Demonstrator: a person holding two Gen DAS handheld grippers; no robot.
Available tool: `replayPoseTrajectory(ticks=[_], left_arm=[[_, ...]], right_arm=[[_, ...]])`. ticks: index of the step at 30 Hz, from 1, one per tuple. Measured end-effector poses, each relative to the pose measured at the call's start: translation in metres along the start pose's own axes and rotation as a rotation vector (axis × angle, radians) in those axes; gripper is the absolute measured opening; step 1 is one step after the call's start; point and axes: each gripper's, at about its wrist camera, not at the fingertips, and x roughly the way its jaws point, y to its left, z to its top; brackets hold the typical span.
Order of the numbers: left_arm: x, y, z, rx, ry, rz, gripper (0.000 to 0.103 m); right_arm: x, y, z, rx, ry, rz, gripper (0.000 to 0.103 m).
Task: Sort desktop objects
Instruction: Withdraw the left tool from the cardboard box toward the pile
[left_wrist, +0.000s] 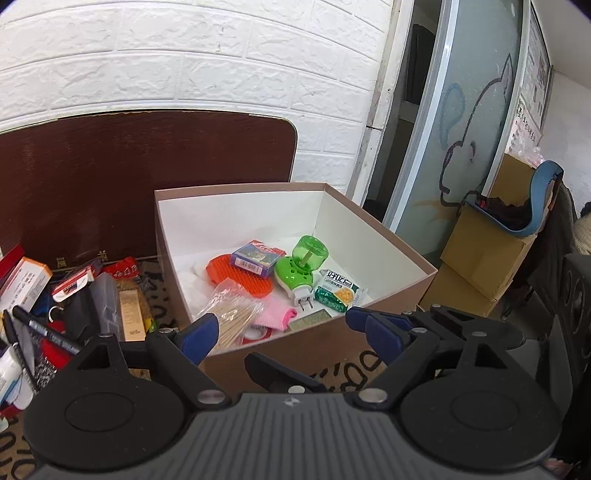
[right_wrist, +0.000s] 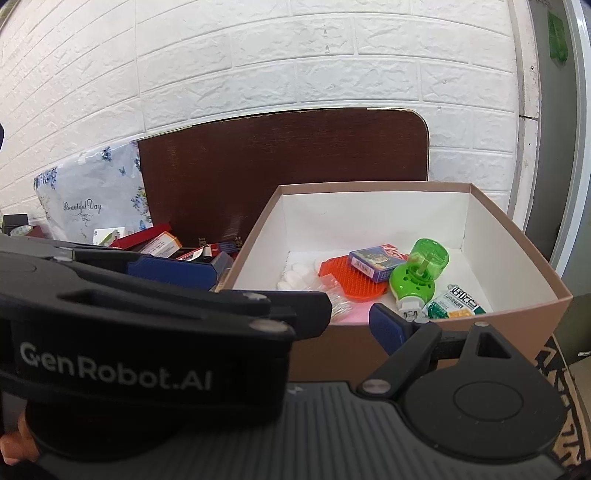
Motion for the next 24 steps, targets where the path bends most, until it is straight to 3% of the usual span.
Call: replayPoseTrajectory(ticks=[11,24], left_arm=[[-0.041,0.018,-0.042,-0.068,-0.019,0.052,0.090],[-0.062,0.087,-0.105,-0.229,0.057,0.112,0.089]], right_arm=[[-0.016,0.039,-0.024,0.022,0.021,0.062,0.087],[0.011,0.107,-0.077,-0.053,0.124,0.114,0.087]])
